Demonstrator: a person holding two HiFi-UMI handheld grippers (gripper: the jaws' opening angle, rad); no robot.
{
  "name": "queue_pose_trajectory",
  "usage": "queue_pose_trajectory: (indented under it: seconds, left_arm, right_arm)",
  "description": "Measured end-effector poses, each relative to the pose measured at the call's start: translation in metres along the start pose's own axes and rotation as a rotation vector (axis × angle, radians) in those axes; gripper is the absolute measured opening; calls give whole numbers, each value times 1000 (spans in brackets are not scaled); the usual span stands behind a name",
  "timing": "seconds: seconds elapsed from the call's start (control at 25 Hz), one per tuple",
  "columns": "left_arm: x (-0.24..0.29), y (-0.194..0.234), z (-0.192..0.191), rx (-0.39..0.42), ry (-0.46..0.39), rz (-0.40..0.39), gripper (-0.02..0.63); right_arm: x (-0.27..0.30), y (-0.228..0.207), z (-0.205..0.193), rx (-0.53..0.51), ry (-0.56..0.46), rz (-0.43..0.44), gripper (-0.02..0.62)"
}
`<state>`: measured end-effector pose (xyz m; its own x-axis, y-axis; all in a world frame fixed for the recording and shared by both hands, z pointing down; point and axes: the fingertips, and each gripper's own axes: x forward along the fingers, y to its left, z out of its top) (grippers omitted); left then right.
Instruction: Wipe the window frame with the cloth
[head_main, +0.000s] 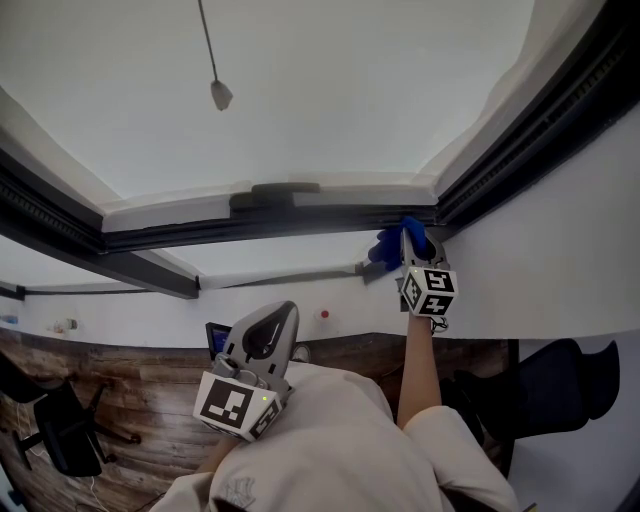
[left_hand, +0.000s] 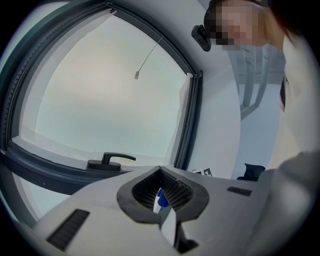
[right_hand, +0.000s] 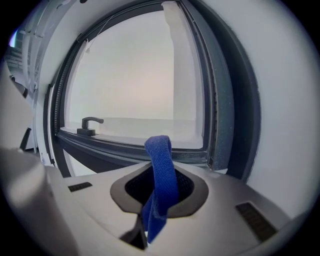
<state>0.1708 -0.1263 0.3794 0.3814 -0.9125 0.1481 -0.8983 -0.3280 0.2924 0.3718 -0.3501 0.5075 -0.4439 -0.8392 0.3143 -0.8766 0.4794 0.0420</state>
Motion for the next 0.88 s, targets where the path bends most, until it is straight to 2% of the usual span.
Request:
queue_pose_trajectory:
  seconds: [0.4, 0.88]
  left_arm:
    - [0, 4, 0, -1, 4, 8, 9]
    - [5, -1, -2, 1, 16, -1, 9]
  right_arm:
    - [-5, -37, -2, 58, 11, -96, 58]
    - [-7, -56, -3, 66, 24, -139, 58]
